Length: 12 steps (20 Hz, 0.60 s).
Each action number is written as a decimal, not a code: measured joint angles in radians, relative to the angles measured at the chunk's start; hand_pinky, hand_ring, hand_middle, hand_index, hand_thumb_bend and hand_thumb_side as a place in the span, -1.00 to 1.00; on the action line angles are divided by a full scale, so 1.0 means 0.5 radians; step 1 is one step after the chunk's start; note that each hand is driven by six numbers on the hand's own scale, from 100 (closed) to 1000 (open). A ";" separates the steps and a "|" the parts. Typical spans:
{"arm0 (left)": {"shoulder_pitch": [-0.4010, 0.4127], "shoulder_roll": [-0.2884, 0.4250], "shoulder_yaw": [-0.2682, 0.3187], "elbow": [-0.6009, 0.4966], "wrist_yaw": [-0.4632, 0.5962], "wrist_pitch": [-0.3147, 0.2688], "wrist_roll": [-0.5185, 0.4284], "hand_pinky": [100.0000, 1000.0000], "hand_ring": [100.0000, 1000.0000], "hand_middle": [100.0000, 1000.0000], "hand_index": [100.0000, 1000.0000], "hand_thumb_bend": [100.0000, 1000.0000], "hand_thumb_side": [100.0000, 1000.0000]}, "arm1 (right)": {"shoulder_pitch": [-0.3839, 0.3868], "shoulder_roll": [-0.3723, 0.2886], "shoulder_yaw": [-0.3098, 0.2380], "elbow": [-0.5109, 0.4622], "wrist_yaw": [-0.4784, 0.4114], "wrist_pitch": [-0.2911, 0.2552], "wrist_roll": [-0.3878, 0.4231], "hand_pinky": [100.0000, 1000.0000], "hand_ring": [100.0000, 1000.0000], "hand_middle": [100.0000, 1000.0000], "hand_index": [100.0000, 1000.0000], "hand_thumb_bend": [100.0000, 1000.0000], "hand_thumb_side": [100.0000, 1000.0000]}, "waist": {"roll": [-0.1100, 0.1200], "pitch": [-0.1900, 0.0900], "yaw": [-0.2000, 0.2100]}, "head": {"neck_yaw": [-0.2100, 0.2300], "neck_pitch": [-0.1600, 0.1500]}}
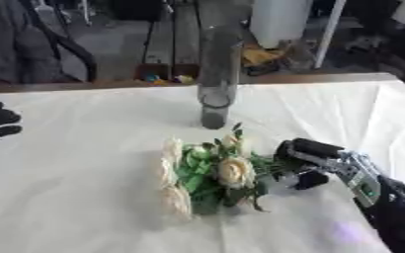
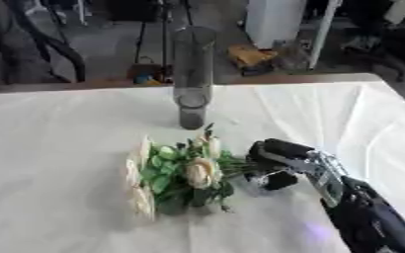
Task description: Arrange flowers into the vase.
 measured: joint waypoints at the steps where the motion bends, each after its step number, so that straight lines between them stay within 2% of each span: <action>1: 0.000 0.000 0.000 0.000 0.000 0.000 0.000 0.45 0.42 0.20 0.48 0.13 0.86 | 0.000 -0.002 -0.009 0.006 -0.012 0.000 0.000 -0.80 -0.63 -0.61 -0.18 -1.00 -0.15 | 0.000 0.000 -0.001 | 0.000 0.000; 4: 0.000 0.000 0.000 0.000 0.000 0.000 0.000 0.45 0.42 0.20 0.48 0.13 0.85 | 0.000 -0.014 -0.035 0.013 -0.027 -0.019 -0.019 -1.00 -0.82 -0.72 -0.28 -1.00 0.00 | 0.001 0.000 -0.001 | -0.002 0.000; 6: 0.000 0.000 0.000 0.000 0.000 0.000 0.000 0.45 0.42 0.20 0.48 0.13 0.85 | 0.001 -0.015 -0.050 0.012 -0.017 -0.058 -0.058 -1.00 -0.89 -0.76 -0.32 -1.00 0.06 | 0.001 0.000 -0.003 | -0.004 -0.001; 7: 0.000 0.000 0.000 0.000 0.000 0.000 0.000 0.45 0.42 0.20 0.48 0.13 0.85 | 0.001 -0.015 -0.056 0.012 -0.002 -0.078 -0.090 -1.00 -1.00 -0.82 -0.38 -1.00 0.12 | 0.001 0.000 -0.003 | -0.005 -0.001; 9: 0.000 0.000 0.000 0.000 0.001 0.000 0.000 0.45 0.42 0.20 0.48 0.13 0.85 | 0.001 -0.016 -0.061 0.012 0.036 -0.103 -0.189 -1.00 -1.00 -0.88 -0.42 -1.00 0.20 | 0.001 0.000 -0.003 | -0.009 -0.001; 12: 0.001 0.000 0.000 0.000 0.002 0.000 0.000 0.45 0.42 0.20 0.48 0.13 0.85 | 0.001 -0.016 -0.063 0.012 0.101 -0.118 -0.364 -1.00 -1.00 -0.98 -0.45 -1.00 0.20 | 0.001 0.000 -0.003 | -0.009 -0.001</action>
